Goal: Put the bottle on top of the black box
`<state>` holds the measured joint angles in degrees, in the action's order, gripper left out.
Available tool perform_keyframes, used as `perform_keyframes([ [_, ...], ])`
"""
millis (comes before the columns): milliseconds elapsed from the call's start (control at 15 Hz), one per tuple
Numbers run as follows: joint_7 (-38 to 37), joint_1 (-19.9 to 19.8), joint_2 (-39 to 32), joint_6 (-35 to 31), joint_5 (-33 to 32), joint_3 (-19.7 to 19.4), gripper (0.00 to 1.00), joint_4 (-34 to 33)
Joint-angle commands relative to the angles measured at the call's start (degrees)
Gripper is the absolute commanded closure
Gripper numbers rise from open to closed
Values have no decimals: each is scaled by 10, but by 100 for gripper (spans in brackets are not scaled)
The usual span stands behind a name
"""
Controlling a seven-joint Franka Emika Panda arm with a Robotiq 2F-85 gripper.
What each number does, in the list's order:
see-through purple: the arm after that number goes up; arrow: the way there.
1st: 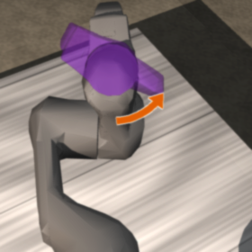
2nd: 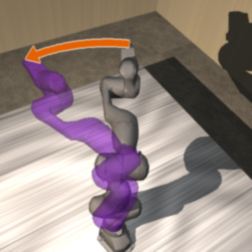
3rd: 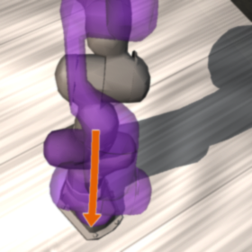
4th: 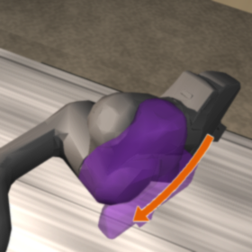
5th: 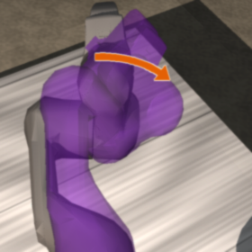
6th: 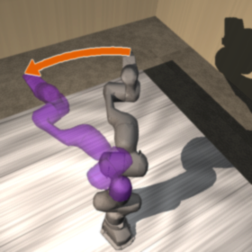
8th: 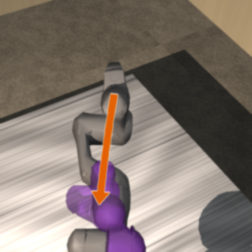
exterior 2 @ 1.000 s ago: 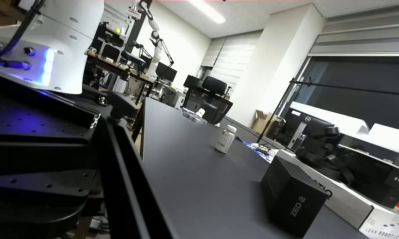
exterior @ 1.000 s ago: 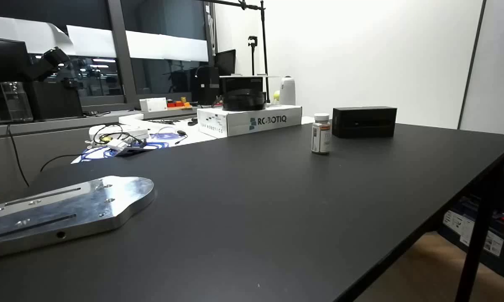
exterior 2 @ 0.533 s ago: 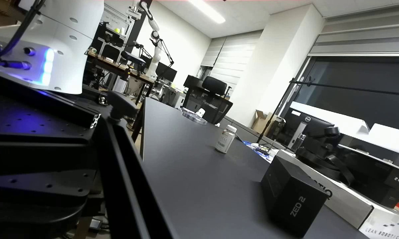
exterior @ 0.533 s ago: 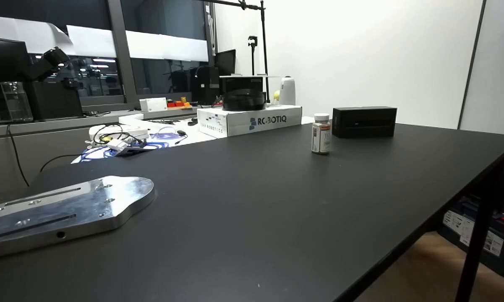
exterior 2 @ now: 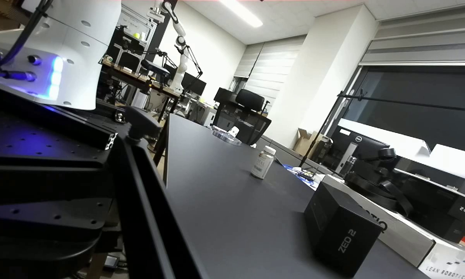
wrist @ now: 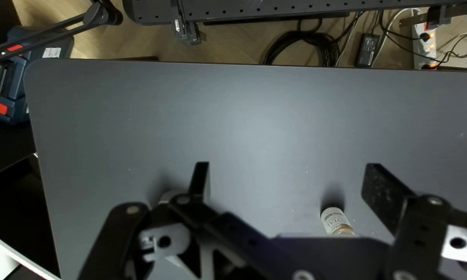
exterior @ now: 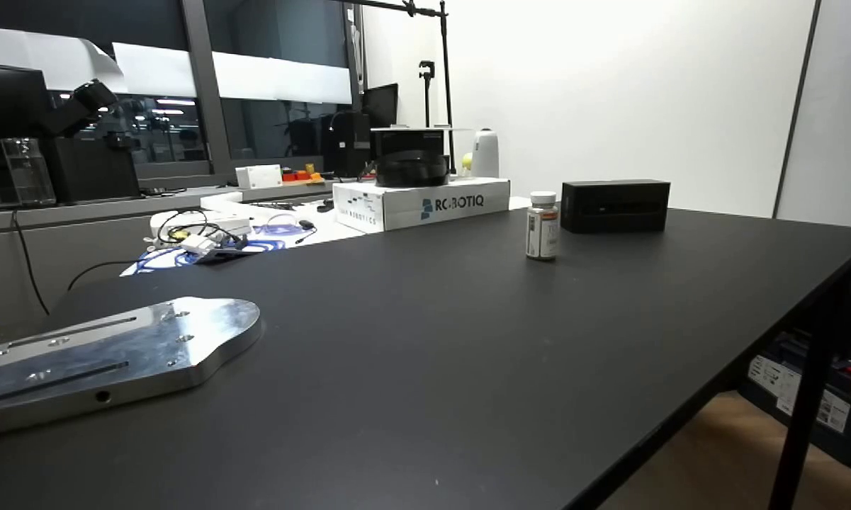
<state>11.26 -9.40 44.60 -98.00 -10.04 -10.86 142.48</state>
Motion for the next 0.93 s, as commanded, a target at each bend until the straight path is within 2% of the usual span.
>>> perform_keyframes([
  [0,-2,6,-1,-1,-4,-4,0,-1],
  [400,-13,15,-59,-62,12,-2,0,-24],
  [867,-44,40,-211,-165,64,26,0,-111],
])
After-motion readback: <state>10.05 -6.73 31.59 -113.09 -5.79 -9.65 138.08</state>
